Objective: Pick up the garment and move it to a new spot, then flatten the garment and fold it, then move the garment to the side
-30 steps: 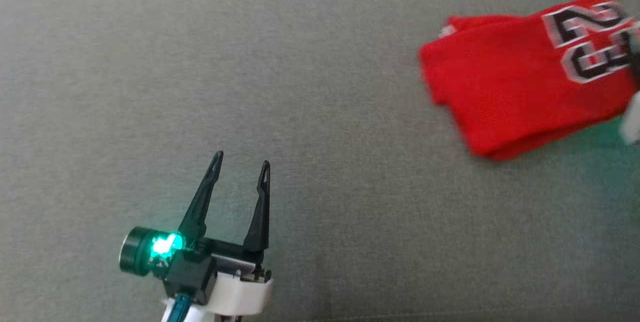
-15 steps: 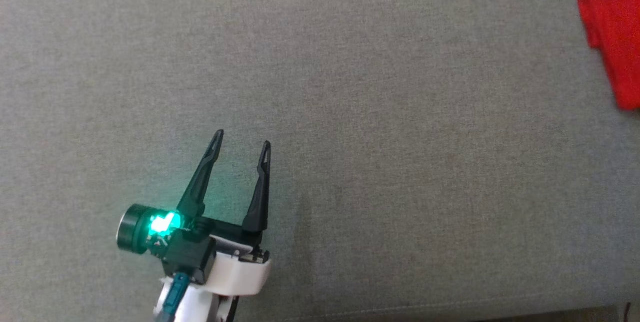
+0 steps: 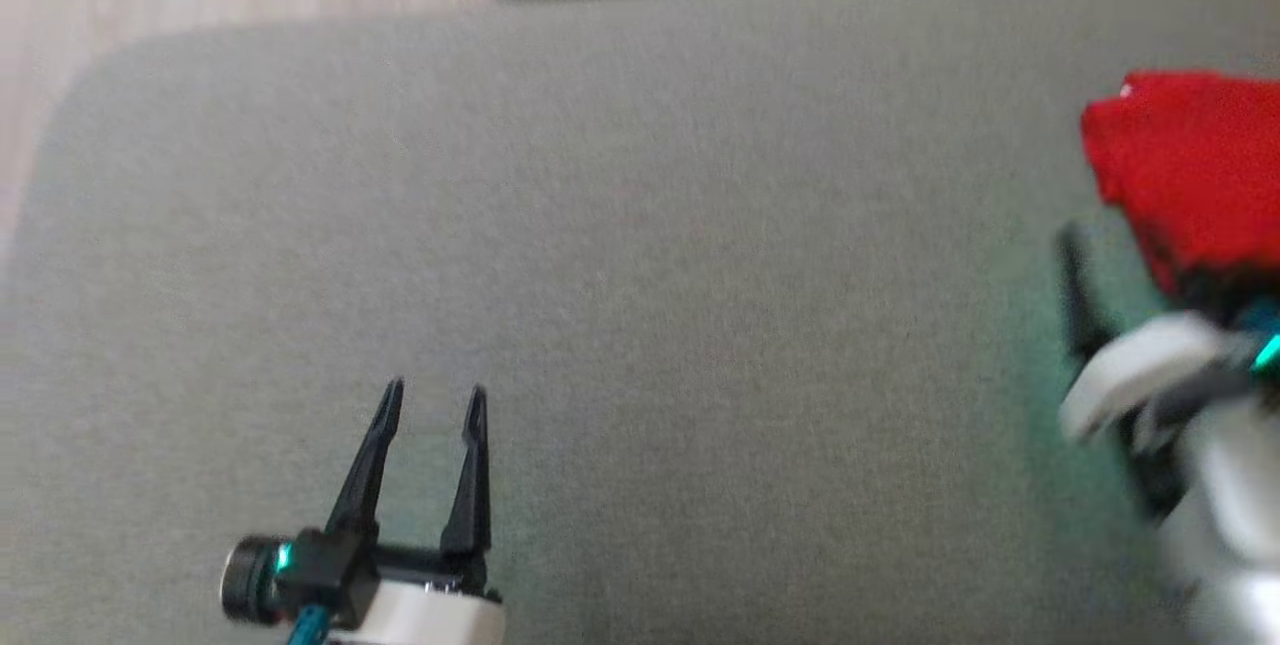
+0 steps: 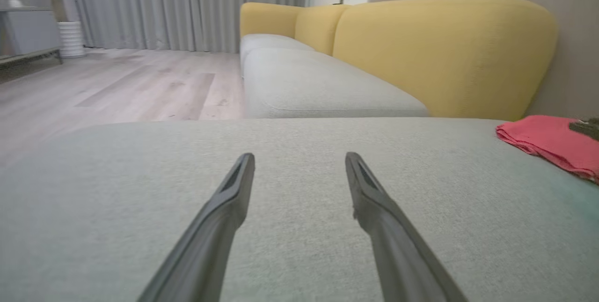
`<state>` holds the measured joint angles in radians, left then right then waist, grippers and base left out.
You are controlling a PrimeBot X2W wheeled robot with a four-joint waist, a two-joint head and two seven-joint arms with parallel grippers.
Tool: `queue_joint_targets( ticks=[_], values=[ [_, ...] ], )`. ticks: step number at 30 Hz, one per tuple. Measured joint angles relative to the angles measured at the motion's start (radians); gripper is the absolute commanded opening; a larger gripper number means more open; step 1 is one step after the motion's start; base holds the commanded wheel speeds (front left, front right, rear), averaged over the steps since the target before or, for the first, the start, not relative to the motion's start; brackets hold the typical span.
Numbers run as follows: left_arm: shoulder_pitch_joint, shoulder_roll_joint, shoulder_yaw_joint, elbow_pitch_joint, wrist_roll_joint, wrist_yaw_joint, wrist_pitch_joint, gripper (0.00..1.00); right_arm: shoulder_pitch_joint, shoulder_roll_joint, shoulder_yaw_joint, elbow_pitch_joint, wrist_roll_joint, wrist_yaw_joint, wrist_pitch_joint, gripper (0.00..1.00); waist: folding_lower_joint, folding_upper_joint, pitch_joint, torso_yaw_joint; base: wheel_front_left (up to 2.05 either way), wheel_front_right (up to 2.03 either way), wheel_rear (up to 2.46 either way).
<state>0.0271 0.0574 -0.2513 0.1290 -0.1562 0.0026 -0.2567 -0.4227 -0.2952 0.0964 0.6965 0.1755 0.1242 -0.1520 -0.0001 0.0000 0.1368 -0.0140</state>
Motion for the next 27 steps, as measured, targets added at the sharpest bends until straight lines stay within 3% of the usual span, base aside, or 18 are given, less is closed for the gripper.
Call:
queue_joint_targets(
  ticks=[5, 10, 13, 16, 27],
  values=[
    [0.069, -0.001, 0.01, 0.03, -0.053, 0.025, 0.0, 1.0, 0.206, 0.121, 0.051, -0.082, 0.038, 0.0, -0.092, 1.0, 0.0, 0.0, -0.12, 0.028, 0.0, 0.0, 0.0],
    [0.111, -0.001, 0.018, 0.025, -0.048, 0.035, 0.0, 1.0, 0.406, 0.197, 0.028, -0.395, -0.035, 0.0, -0.099, 1.0, -0.0001, 0.0, -0.21, 0.059, 0.0, 0.0, 0.0],
    [0.144, 0.0, 0.036, -0.014, -0.012, 0.054, 0.0, 1.0, 0.54, 0.222, 0.01, -0.502, -0.086, 0.0, -0.099, 1.0, -0.0001, 0.0, -0.254, 0.07, 0.0, 0.0, 0.0],
    [0.204, 0.0, 0.056, -0.041, 0.001, 0.087, 0.0, 1.0, 0.659, 0.235, -0.013, -0.525, -0.132, 0.0, -0.099, 1.0, -0.0001, 0.0, -0.296, 0.069, 0.0, 0.0, 0.0],
    [0.246, 0.0, 0.057, -0.035, 0.059, 0.085, 0.0, 1.0, 0.68, 0.251, -0.08, -0.525, -0.137, 0.0, -0.099, 1.0, 0.0, 0.0001, -0.328, 0.06, 0.0, 0.0, 0.0]
  ],
)
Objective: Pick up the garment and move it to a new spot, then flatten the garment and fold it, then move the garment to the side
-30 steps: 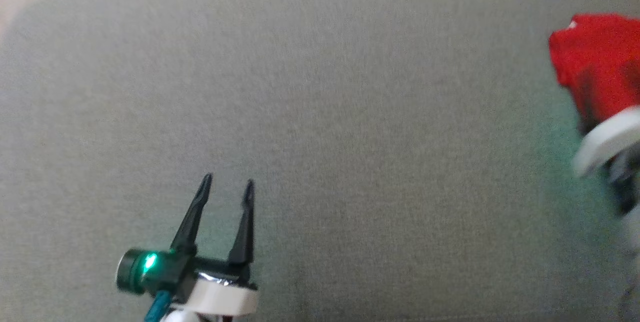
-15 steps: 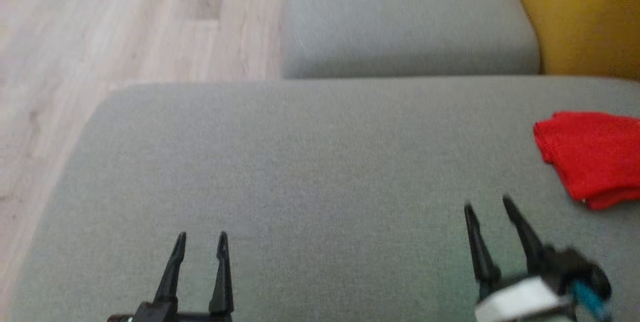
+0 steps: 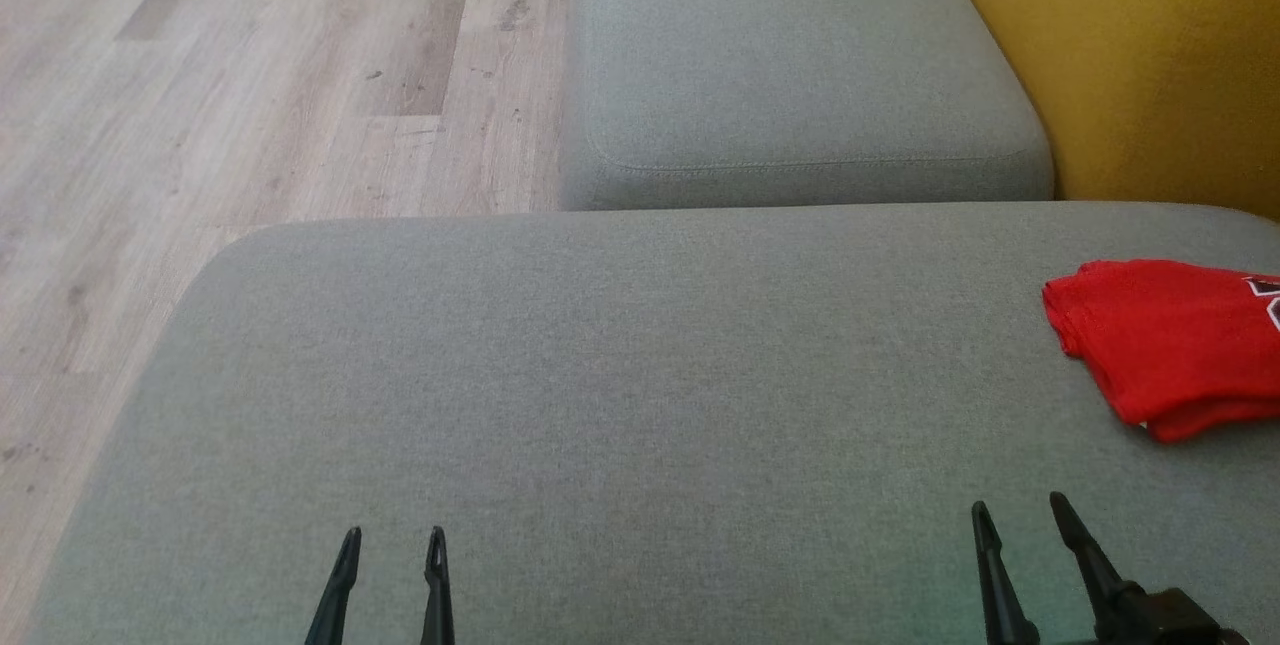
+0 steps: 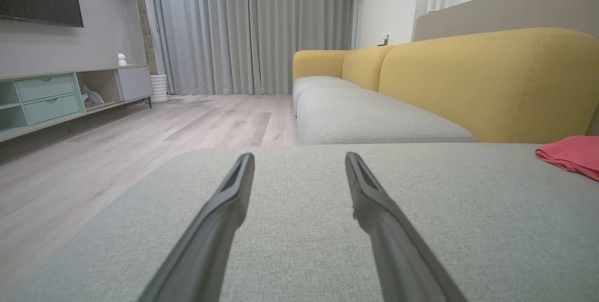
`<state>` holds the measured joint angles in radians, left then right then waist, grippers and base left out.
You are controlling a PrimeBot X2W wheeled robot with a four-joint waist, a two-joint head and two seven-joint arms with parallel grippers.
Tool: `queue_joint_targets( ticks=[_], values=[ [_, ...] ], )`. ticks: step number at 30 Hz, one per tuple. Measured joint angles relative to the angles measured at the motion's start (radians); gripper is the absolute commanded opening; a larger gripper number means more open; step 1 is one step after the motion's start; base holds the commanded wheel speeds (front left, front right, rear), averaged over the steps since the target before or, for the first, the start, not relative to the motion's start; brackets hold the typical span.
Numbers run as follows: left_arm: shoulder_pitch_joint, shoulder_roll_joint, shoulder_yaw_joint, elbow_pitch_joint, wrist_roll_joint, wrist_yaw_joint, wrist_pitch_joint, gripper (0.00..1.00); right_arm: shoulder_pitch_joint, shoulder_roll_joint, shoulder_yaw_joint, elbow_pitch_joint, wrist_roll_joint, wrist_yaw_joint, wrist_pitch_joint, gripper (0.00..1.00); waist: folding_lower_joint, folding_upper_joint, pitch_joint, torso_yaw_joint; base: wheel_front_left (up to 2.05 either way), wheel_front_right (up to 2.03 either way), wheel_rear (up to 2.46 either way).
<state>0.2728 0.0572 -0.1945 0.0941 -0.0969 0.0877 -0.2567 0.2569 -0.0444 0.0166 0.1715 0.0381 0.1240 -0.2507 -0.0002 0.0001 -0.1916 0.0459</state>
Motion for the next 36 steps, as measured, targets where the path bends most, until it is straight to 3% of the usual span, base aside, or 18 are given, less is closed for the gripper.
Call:
queue_joint_targets(
  ticks=[8, 9, 15, 36],
  values=[
    [0.0, 0.0, 0.003, 0.006, 0.003, -0.006, 0.0, 1.0, 0.004, 0.001, 0.005, 0.004, 0.025, 0.0, 0.0, 1.0, 0.0, 0.0, -0.008, -0.001, 0.0, 0.0, 0.0],
    [0.0, 0.0, 0.002, 0.01, 0.003, -0.009, 0.0, 0.0, 0.004, 0.001, 0.005, 0.004, 0.027, 0.0, 0.0, 0.0, 0.0, 0.0, -0.009, -0.001, 0.0, 0.0, 0.0],
    [0.033, 0.0, 0.0, 0.094, -0.005, -0.009, 0.001, 0.0, 0.032, 0.001, 0.008, 0.086, 0.031, 0.0, 0.005, 0.0, 0.0, 0.0, -0.008, -0.002, 0.0, 0.0, 0.0],
    [-0.006, 0.004, 0.021, 0.106, -0.259, -0.037, 0.051, 0.0, -0.005, 0.001, -0.015, 0.088, 0.278, 0.0, 0.063, 0.0, 0.0002, 0.0, 0.025, -0.009, 0.0, 0.0, 0.0]
  ],
)
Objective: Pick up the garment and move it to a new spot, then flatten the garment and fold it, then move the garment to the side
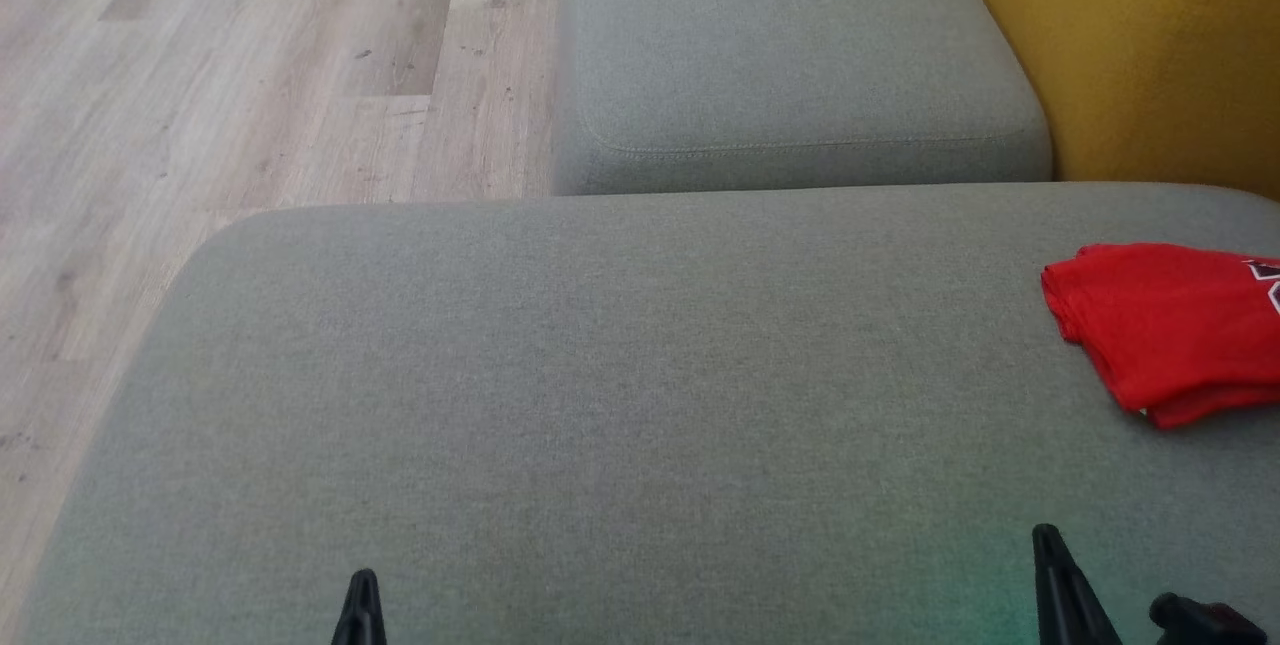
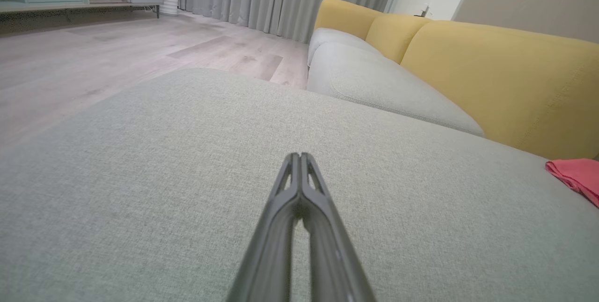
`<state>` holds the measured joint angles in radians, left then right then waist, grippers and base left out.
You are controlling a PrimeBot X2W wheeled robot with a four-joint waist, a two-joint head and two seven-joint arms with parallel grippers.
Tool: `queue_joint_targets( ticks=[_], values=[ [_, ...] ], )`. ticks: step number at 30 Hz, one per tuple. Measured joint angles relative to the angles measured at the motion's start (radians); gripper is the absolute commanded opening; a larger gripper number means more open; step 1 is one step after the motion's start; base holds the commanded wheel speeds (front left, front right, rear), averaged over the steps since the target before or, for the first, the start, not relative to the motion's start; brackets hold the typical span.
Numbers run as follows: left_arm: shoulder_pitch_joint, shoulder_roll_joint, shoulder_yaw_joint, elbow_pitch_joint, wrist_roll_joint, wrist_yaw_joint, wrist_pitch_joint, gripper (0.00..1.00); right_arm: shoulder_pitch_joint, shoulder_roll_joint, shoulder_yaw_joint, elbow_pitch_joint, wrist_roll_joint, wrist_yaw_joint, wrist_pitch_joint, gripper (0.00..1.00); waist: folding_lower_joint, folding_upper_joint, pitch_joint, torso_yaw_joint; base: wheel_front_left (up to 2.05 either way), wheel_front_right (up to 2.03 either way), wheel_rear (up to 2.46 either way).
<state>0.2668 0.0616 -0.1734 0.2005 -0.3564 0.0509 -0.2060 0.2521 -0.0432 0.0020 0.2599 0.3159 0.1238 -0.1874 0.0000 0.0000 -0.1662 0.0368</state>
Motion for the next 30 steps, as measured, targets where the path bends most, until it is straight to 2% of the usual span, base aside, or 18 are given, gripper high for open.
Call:
queue_joint_targets(
  ticks=[30],
  values=[
    [-0.089, 0.003, 0.053, 0.021, -0.39, -0.053, 0.082, 0.0, -0.082, 0.0, -0.041, 0.005, 0.386, 0.0, 0.089, 0.0, 0.0, 0.0, 0.051, -0.011, 0.0, 0.0, 0.0]
  ],
)
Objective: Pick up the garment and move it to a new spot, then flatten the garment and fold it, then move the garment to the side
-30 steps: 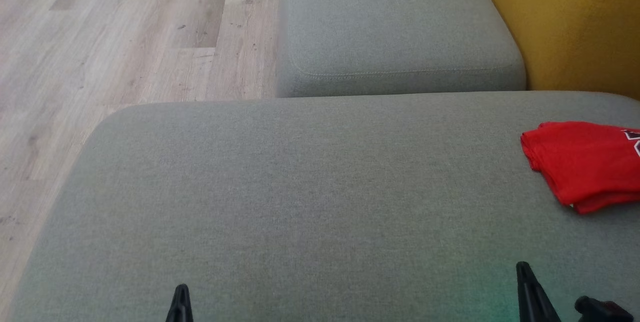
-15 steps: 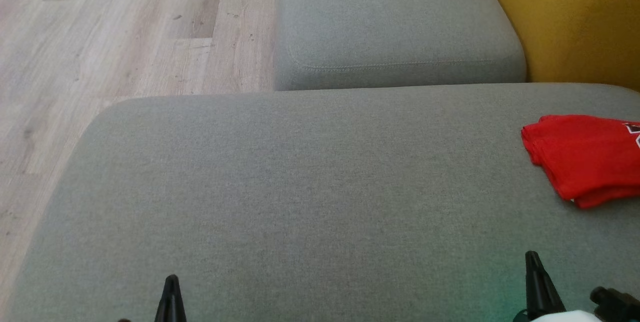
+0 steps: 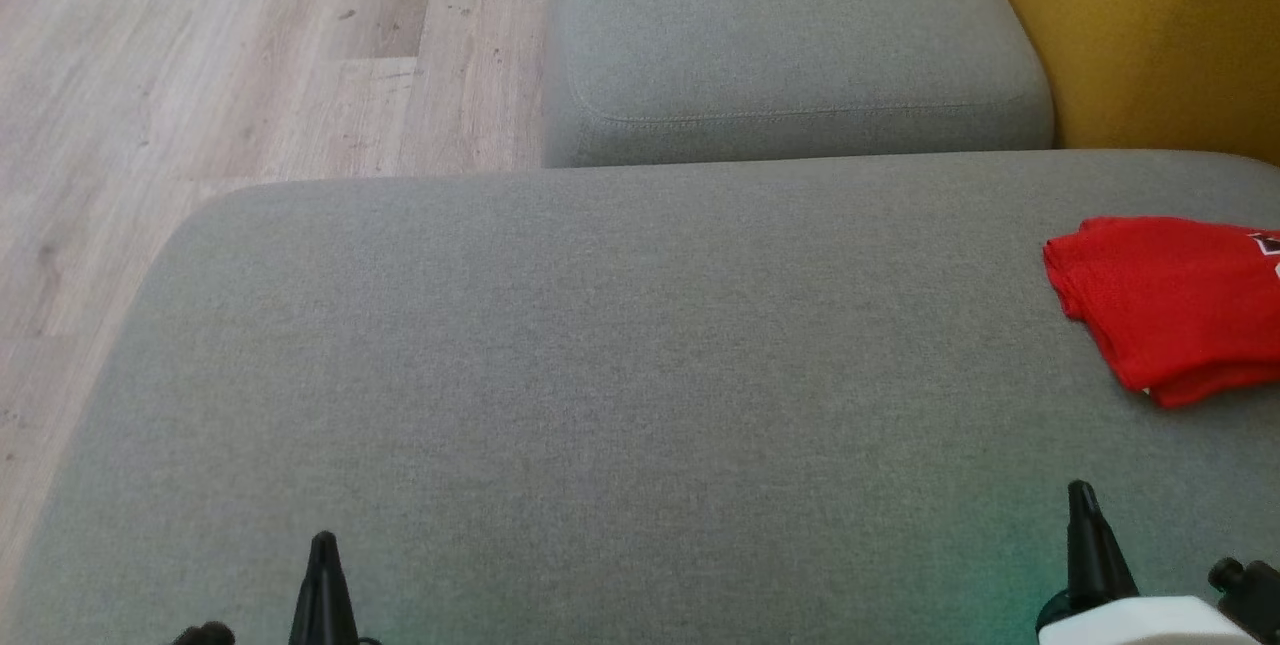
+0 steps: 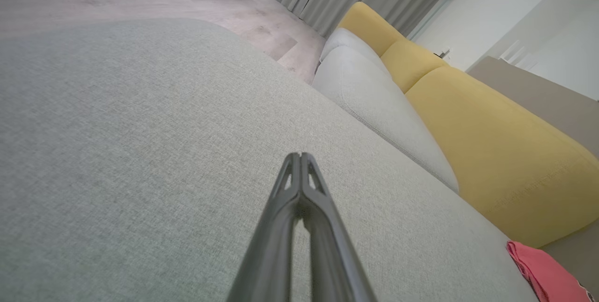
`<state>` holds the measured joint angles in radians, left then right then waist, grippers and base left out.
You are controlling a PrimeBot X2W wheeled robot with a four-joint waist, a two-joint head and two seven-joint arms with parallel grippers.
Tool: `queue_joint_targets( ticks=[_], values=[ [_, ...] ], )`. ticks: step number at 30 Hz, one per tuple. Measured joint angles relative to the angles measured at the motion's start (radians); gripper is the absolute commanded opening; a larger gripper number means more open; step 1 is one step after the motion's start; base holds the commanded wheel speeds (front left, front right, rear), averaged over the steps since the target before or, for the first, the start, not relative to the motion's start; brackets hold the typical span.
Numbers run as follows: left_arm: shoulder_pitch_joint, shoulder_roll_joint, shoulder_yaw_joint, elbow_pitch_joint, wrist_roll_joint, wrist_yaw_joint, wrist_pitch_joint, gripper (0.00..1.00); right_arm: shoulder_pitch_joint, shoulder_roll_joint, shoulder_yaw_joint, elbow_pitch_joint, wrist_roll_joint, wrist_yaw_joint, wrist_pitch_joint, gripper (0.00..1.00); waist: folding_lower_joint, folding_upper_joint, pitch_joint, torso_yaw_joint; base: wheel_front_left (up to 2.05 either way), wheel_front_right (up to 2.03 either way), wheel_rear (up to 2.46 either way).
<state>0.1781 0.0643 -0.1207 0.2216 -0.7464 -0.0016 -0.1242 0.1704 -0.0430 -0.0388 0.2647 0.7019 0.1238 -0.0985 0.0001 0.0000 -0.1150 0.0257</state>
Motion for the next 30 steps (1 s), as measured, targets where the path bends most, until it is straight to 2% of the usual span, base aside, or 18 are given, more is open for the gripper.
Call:
queue_joint_targets(
  ticks=[30],
  values=[
    [-0.089, 0.0, 0.063, 0.022, -0.357, -0.05, 0.08, 0.0, -0.085, 0.0, -0.037, 0.006, 0.359, 0.0, 0.084, 0.0, 0.0, 0.0, 0.048, -0.01, 0.0, 0.0, 0.0]
  ],
)
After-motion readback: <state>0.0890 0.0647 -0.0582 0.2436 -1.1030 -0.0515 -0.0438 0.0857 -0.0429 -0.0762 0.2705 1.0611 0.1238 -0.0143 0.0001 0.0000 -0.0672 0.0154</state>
